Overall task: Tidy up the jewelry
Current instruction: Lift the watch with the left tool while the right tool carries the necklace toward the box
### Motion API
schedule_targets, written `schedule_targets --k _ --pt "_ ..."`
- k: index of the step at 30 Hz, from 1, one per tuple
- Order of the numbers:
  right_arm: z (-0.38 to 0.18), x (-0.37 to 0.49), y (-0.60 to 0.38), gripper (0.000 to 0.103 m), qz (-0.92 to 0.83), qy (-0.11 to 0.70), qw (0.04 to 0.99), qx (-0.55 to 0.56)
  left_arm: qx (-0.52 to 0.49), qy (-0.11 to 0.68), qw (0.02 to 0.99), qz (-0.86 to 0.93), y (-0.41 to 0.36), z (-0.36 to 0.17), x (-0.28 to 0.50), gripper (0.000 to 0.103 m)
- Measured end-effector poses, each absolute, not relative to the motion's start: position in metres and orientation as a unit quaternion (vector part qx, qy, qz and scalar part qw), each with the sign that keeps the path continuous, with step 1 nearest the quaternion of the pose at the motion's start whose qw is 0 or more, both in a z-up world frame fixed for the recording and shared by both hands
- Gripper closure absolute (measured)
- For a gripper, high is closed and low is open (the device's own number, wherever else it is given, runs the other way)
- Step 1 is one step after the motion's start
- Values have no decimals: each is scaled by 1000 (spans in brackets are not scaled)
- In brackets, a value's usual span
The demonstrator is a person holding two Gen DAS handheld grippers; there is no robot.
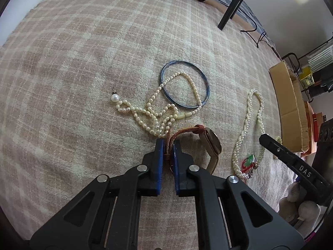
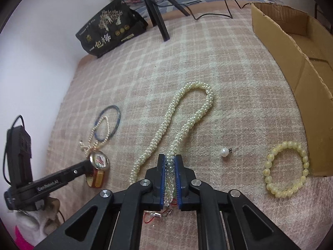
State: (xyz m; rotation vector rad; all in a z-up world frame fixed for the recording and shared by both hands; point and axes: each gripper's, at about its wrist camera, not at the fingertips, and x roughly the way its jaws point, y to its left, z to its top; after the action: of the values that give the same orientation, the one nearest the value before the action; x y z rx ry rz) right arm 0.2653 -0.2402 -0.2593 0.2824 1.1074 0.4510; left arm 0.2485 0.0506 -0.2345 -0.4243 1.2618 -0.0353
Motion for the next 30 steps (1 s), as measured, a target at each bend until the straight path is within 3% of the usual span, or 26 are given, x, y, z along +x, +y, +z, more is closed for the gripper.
schedule_targets --k 14,30 --pt "-231 260 -254 97 246 482 817 200 -214 562 799 -25 60 -208 228 96" --pt "-153 244 -287 97 283 387 839 257 -209 517 828 -63 25 -160 234 96"
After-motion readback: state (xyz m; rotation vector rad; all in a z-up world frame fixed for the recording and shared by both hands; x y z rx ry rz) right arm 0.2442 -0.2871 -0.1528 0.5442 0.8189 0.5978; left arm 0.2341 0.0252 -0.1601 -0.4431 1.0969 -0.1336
